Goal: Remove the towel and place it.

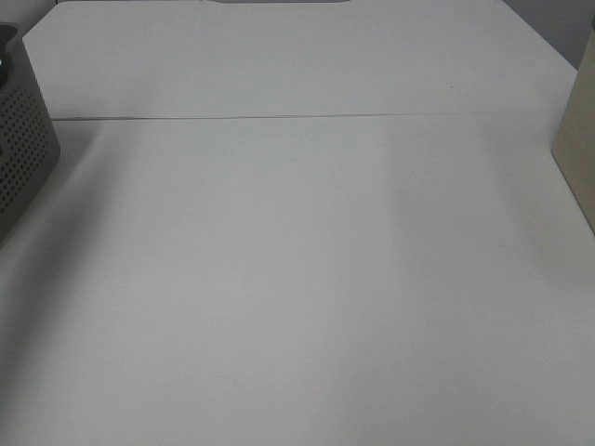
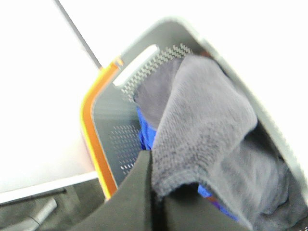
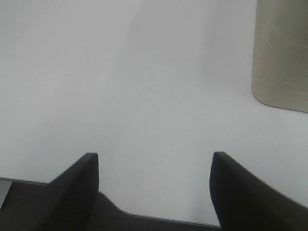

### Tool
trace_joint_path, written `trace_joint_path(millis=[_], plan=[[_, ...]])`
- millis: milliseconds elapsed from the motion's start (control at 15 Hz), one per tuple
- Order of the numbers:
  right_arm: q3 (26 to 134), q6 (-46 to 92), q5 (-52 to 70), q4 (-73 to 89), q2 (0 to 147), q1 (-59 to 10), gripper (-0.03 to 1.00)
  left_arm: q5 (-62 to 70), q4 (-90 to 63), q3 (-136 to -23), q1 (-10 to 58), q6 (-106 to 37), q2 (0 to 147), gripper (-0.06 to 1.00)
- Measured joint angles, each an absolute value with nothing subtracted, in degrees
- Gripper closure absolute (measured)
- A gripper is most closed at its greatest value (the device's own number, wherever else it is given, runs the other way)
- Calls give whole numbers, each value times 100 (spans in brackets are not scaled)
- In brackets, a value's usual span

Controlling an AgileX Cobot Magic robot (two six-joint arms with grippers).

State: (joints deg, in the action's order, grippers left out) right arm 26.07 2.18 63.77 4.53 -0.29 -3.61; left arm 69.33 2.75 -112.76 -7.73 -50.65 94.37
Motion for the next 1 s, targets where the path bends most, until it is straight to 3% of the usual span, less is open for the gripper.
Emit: trace_joint_path(millis=[400, 733, 1000], plan=[[2607, 218, 6377, 453, -29, -361, 32, 6973, 286, -11276, 785, -3701, 8262, 94], [2664, 350, 6154, 665, 206, -361, 32, 7030, 1094, -11276, 3008, -2636, 8571, 94], [2722, 2819, 4566, 3197, 1954, -361, 32, 7030, 1599, -11276, 4435, -2458, 8835, 94]])
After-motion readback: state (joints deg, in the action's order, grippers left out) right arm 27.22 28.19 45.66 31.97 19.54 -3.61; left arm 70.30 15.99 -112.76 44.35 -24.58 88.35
